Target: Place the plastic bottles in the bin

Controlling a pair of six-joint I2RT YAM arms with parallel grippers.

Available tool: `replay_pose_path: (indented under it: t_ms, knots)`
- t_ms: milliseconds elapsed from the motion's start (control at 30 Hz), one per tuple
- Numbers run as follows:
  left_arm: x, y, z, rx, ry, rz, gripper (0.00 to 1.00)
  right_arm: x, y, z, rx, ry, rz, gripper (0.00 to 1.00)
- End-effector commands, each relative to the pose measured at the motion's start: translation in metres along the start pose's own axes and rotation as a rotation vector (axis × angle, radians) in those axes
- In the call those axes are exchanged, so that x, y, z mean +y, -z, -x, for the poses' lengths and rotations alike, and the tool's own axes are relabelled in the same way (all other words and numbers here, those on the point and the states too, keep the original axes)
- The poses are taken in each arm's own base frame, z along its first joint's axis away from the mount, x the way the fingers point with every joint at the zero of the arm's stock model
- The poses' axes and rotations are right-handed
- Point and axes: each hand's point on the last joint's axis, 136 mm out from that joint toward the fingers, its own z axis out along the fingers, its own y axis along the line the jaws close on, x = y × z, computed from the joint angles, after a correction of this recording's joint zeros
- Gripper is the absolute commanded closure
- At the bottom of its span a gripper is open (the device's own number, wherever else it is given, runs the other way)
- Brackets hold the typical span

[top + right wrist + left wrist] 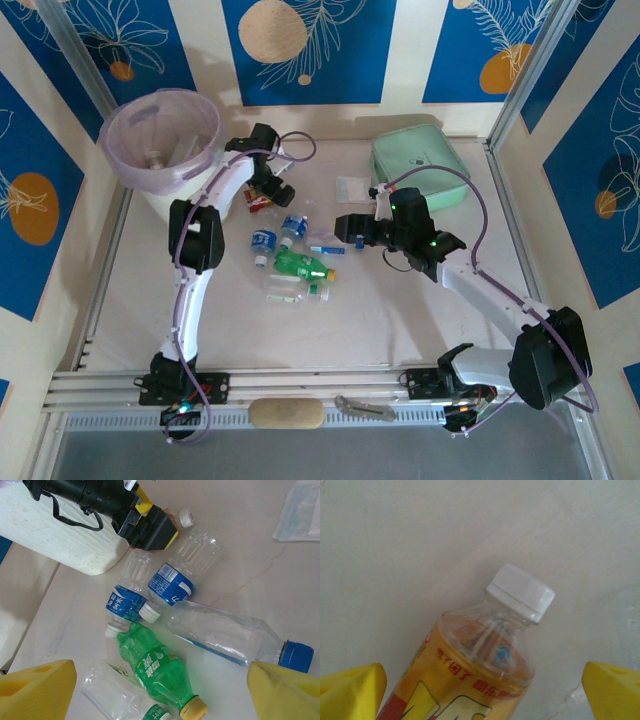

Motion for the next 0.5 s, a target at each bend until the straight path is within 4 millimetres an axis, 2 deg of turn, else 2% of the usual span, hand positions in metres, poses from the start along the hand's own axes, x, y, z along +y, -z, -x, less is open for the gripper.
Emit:
replay_pose_path:
  t_ms: [0,467]
  knots:
    - [0.013,-0.005,-0.004,0.016,0.0,0.025,0.01,0.001,0.006,0.001,-0.012,0.01,-0.004,0.11]
    - [0.005,-0.027,-0.02,0.066,0.023,-0.013,0.06,0.005,0.006,0.0,-0.007,0.022,-0.009,0.11]
